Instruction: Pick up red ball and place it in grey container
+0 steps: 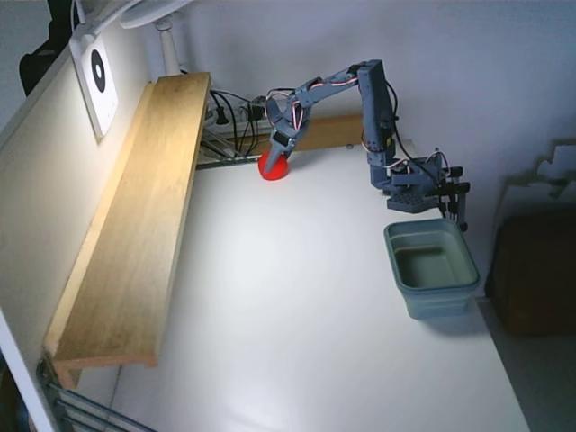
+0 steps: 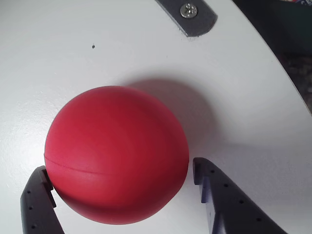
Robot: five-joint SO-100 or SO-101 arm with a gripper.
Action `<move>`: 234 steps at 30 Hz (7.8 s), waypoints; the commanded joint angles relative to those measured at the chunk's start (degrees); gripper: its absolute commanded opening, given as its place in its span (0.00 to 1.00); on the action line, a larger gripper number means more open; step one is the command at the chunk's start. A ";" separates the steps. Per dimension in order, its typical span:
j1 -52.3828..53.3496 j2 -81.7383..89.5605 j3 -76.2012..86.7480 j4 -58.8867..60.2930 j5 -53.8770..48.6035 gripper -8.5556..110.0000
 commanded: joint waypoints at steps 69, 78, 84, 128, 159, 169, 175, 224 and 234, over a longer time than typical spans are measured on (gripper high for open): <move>0.21 4.80 -18.26 21.89 0.09 0.27; 0.21 3.70 -29.61 32.14 0.09 0.27; 0.21 3.53 -30.60 32.96 0.09 0.27; -59.58 3.53 -30.60 32.96 0.09 0.27; -86.45 2.00 -38.08 38.91 0.09 0.27; -86.45 1.31 -40.88 41.02 0.09 0.27; -86.45 -0.20 -42.54 41.17 0.09 0.27; -120.80 -0.20 -42.54 41.17 0.09 0.27; -122.05 -0.20 -42.54 41.17 0.09 0.27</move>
